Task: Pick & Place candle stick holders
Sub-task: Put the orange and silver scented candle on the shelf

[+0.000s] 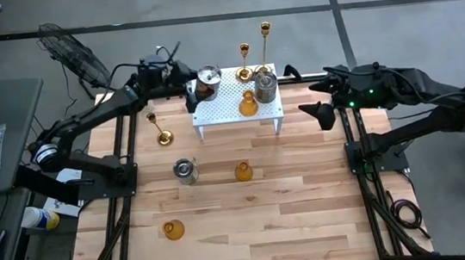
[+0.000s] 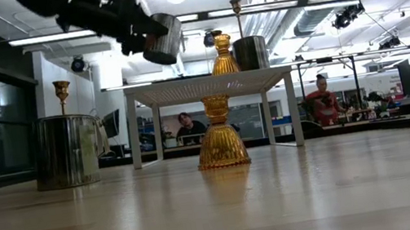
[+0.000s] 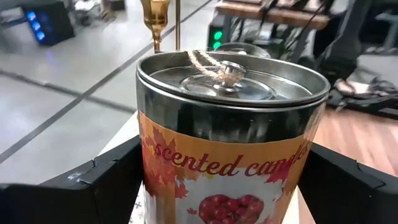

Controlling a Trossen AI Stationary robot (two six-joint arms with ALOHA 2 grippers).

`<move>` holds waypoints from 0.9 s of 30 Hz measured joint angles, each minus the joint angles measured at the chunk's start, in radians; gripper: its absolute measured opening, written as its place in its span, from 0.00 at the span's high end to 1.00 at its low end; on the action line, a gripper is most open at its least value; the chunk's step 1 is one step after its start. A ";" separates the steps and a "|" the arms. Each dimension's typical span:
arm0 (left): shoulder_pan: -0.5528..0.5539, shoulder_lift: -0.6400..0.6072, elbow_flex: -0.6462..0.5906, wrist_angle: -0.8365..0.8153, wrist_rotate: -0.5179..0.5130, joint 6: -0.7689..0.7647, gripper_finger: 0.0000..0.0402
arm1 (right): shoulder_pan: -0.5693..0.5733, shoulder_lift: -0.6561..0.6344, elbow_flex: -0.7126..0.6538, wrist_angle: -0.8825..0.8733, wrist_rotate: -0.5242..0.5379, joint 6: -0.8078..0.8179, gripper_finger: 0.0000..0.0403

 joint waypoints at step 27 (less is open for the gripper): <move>0.068 0.312 -0.120 0.622 0.296 0.007 0.13 | 0.000 0.024 0.000 0.000 0.081 0.232 0.07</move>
